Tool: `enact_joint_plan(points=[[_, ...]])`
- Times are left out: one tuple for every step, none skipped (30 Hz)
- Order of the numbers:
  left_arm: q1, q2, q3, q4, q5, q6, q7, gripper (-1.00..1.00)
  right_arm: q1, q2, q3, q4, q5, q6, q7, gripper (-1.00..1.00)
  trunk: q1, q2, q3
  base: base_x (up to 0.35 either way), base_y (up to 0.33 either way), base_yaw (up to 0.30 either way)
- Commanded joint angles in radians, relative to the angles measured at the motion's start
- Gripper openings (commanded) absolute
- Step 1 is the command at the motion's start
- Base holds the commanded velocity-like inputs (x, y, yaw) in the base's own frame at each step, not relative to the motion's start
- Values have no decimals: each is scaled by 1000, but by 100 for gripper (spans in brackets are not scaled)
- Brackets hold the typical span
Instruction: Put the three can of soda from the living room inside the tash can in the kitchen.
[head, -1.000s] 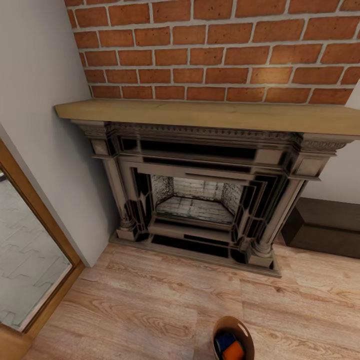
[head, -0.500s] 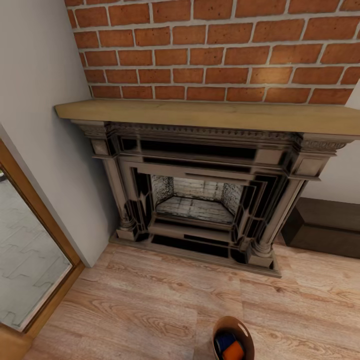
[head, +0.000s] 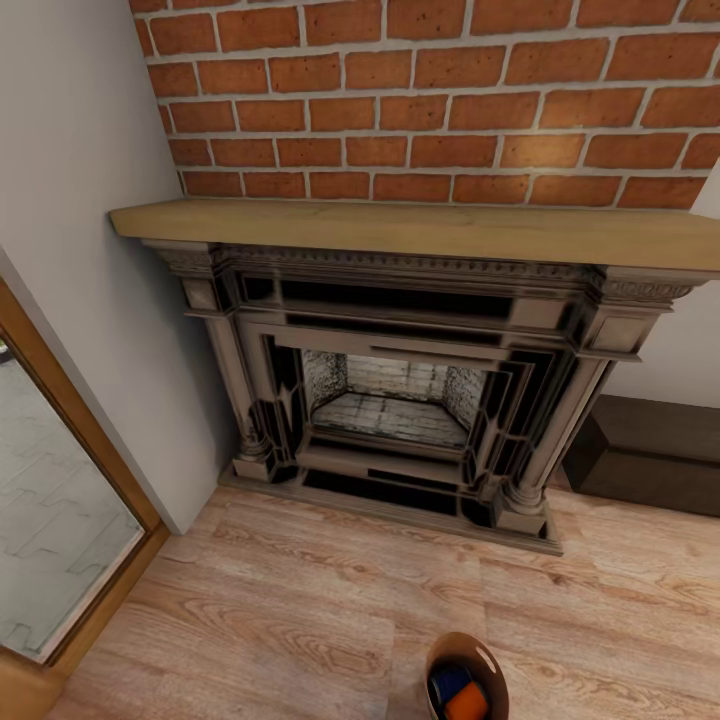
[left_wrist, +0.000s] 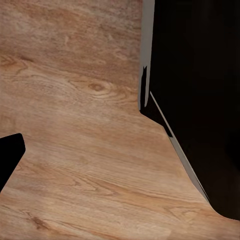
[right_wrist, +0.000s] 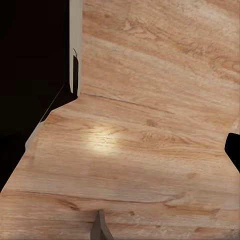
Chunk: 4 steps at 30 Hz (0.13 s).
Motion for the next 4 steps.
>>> enact_joint_plan(points=[[0,0,0,0,0,0,0,100,0,0,0,0,0,0,0,100,0,0,0,0,0,0],[0,0,0,0,0,0,0,100,0,0,0,0,0,0,0,100,0,0,0,0,0,0],[0,0,0,0,0,0,0,100,0,0,0,0,0,0,0,100,0,0,0,0,0,0],[0,0,0,0,0,0,0,100,0,0,0,0,0,0,0,100,0,0,0,0,0,0]])
